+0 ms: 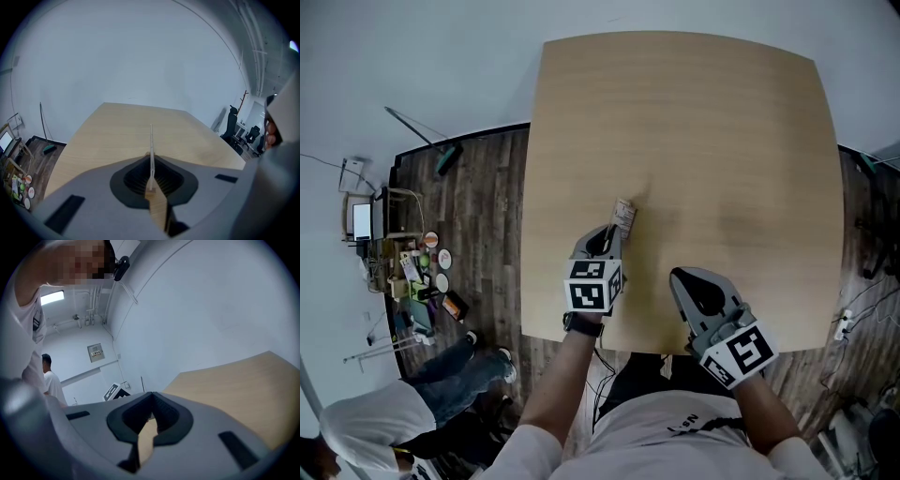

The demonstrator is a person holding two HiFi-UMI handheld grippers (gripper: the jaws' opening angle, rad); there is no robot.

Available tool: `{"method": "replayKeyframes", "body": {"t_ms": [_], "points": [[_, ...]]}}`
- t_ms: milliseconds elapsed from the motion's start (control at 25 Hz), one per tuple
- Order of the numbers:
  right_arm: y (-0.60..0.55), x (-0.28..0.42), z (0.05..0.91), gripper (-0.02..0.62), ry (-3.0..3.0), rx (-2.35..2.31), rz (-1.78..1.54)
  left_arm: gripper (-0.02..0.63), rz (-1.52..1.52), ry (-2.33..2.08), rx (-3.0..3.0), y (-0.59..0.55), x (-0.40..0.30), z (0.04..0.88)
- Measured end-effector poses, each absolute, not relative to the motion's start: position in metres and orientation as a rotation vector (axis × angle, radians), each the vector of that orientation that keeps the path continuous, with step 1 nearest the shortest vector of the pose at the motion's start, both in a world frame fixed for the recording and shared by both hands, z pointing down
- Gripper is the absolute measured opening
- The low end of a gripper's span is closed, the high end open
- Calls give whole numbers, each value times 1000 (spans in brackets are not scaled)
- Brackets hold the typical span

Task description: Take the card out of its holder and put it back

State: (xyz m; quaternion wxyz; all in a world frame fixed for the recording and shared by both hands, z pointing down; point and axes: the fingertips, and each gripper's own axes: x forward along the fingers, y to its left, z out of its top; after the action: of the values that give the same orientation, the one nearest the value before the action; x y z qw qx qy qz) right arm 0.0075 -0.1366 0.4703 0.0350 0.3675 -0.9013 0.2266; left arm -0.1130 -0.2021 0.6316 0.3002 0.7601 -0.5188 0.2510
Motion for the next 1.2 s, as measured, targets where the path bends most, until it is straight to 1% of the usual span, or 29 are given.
{"method": "replayKeyframes", "body": {"t_ms": [520, 1200], "points": [[-128, -4, 438, 12, -2815, 1147, 612, 26, 576, -1429, 2078, -193, -125, 570], [-98, -13, 375, 12, -2842, 1200, 433, 26, 392, -1406, 2247, -131, -122, 425]]}}
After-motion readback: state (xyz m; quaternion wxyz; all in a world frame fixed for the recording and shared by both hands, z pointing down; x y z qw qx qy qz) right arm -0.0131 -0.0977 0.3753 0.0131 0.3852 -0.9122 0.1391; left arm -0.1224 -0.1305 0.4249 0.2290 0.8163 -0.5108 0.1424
